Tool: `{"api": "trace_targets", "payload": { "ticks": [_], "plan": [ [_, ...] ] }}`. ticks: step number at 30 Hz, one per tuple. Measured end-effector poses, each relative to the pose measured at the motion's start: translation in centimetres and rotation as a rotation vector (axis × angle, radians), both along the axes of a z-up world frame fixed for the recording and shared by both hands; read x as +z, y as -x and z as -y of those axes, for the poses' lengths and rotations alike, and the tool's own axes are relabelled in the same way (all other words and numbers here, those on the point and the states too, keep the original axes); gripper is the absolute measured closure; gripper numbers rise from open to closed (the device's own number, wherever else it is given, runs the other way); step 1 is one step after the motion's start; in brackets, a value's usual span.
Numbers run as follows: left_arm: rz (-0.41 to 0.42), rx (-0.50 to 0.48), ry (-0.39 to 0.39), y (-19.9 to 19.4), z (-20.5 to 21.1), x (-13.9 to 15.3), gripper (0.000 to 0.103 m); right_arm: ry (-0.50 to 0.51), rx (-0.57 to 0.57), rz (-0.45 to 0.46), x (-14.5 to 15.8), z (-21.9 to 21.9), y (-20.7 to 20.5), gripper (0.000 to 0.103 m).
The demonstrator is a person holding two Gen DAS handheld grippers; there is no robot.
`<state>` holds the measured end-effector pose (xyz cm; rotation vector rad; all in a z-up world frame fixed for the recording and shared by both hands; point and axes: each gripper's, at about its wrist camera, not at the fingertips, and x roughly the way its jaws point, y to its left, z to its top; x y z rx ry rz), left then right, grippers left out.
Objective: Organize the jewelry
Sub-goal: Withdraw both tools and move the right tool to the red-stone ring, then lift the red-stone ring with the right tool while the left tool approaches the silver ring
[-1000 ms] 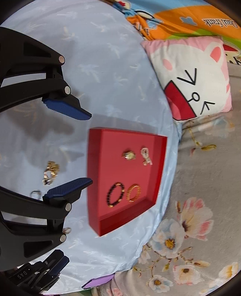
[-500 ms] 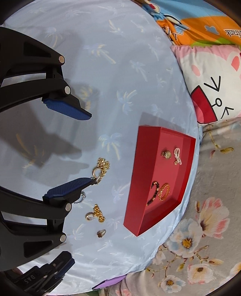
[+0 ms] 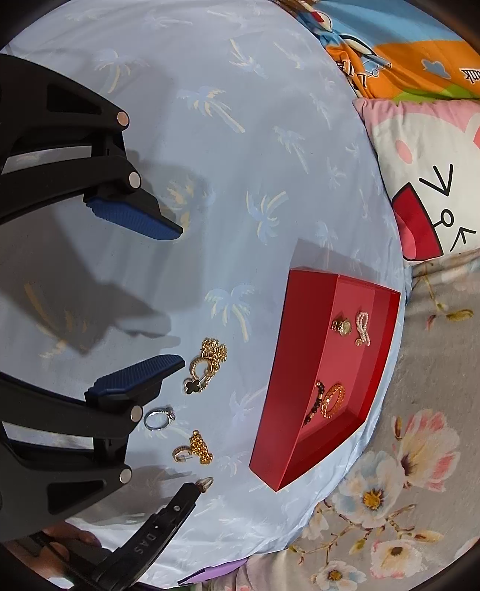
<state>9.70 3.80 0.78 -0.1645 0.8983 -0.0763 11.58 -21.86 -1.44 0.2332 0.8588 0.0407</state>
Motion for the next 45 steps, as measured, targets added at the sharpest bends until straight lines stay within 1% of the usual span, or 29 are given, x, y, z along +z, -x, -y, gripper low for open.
{"api": "trace_targets", "payload": {
  "ticks": [4,6,7,8,9,17,25,29,34,37,42,43,45],
  "plan": [
    [0.000,-0.007,-0.002,0.0,-0.1,-0.1,0.041,0.013,-0.002,0.000,0.0,-0.3,-0.9,0.072],
    [-0.001,-0.014,0.001,0.0,0.0,-0.1,0.041,0.024,-0.002,-0.001,-0.1,-0.5,-1.1,0.081],
    [-0.002,-0.016,0.001,0.0,0.1,-0.1,0.041,0.033,-0.005,-0.001,-0.1,-0.5,-1.2,0.083],
    [-0.002,-0.021,0.004,0.0,0.1,0.0,0.041,0.046,-0.007,0.000,-0.1,-0.6,-1.2,0.088],
    [-0.001,-0.025,0.005,0.0,0.3,0.0,0.041,0.053,-0.010,-0.001,-0.2,-0.6,-1.3,0.089],
    [0.003,-0.065,0.014,0.2,1.5,0.5,0.041,0.037,-0.013,0.006,-0.1,-0.2,-1.2,0.090],
    [-0.002,-0.096,0.026,0.4,2.9,0.6,0.041,0.009,-0.025,0.024,0.4,0.5,0.3,0.090],
    [0.005,-0.085,0.000,-0.3,3.4,0.5,0.041,-0.010,-0.029,0.030,0.7,0.8,1.2,0.090],
    [-0.002,-0.072,-0.002,-1.4,3.5,0.1,0.044,-0.023,-0.022,0.038,1.0,0.9,1.8,0.090],
    [0.006,-0.094,0.003,-1.1,3.9,0.3,0.044,-0.031,-0.020,0.045,1.2,1.1,2.0,0.090],
    [0.008,-0.149,-0.016,-0.3,5.9,0.0,0.045,-0.042,-0.022,0.046,1.1,1.2,2.6,0.090],
    [0.002,-0.156,-0.019,-0.3,6.2,-0.2,0.048,-0.042,-0.023,0.045,1.1,1.3,2.6,0.090],
    [-0.001,-0.158,-0.025,-0.3,6.7,-0.4,0.049,-0.045,-0.024,0.044,1.1,1.4,2.8,0.090]
  ]
}}
